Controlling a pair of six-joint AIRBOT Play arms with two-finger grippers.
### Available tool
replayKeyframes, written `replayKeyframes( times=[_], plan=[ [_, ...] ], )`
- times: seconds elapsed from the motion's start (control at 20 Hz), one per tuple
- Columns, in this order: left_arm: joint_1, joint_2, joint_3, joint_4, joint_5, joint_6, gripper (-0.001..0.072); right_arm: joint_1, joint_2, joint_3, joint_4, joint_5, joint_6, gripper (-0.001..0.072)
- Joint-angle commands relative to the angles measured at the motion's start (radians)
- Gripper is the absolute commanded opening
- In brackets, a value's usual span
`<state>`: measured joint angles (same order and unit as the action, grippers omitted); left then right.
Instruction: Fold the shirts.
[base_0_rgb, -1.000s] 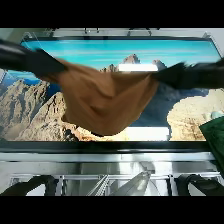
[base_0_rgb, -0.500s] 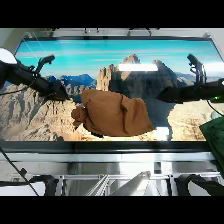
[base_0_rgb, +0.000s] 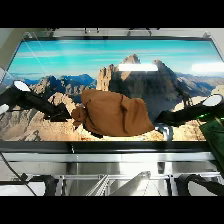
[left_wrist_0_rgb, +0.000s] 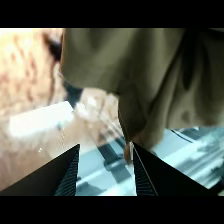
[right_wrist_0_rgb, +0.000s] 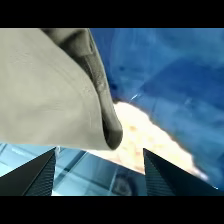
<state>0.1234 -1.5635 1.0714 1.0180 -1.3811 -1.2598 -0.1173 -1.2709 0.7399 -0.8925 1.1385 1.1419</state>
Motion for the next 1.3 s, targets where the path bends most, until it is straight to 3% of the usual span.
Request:
replayKeyframes(
  times=[0.0, 0.15, 0.2, 0.25, 0.3, 0.35, 0.4, 0.45, 0.7, 0.95, 1.25],
  plan=[
    [-0.083, -0.065, -0.011, -0.002, 0.120, 0.006, 0.0348, 0.047, -0.094, -0.029, 0.097, -0.035, -0.050, 0.0594],
    [-0.168, -0.146, 0.062, 0.001, 0.105, 0.006, 0.0347, 0.104, -0.184, -0.029, 0.230, -0.032, -0.123, 0.0588],
    [-0.191, -0.166, 0.087, 0.002, 0.097, 0.007, 0.0347, 0.121, -0.202, -0.029, 0.272, -0.026, -0.149, 0.0488],
    [-0.209, -0.180, 0.109, 0.006, 0.079, 0.009, 0.0347, 0.130, -0.210, -0.029, 0.313, -0.020, -0.182, 0.0253],
    [-0.220, -0.189, 0.124, 0.011, 0.052, 0.027, 0.0346, 0.131, -0.209, -0.028, 0.341, -0.020, -0.190, 0.0066],
    [-0.224, -0.188, 0.133, 0.011, 0.040, 0.030, 0.0311, 0.126, -0.205, -0.023, 0.363, -0.014, -0.190, 0.0014],
    [-0.224, -0.185, 0.142, 0.011, 0.032, 0.035, 0.0058, 0.119, -0.199, -0.014, 0.366, 0.000, -0.193, 0.0014],
    [-0.222, -0.175, 0.148, 0.011, 0.028, 0.047, -0.0002, 0.111, -0.187, -0.003, 0.366, 0.025, -0.197, 0.0013],
    [-0.170, 0.021, 0.149, 0.004, 0.011, 0.056, 0.0012, 0.019, -0.012, 0.018, 0.468, 0.204, -0.206, 0.0013],
    [-0.077, 0.475, 0.156, -0.052, 0.006, 0.078, 0.0019, -0.156, 0.299, 0.076, 0.874, 0.403, -0.284, 0.0013],
    [0.193, 1.040, 0.353, -0.046, 0.220, 0.079, 0.0024, -0.372, 0.602, 0.208, 1.295, 0.383, -0.302, 0.0013]
  ],
)
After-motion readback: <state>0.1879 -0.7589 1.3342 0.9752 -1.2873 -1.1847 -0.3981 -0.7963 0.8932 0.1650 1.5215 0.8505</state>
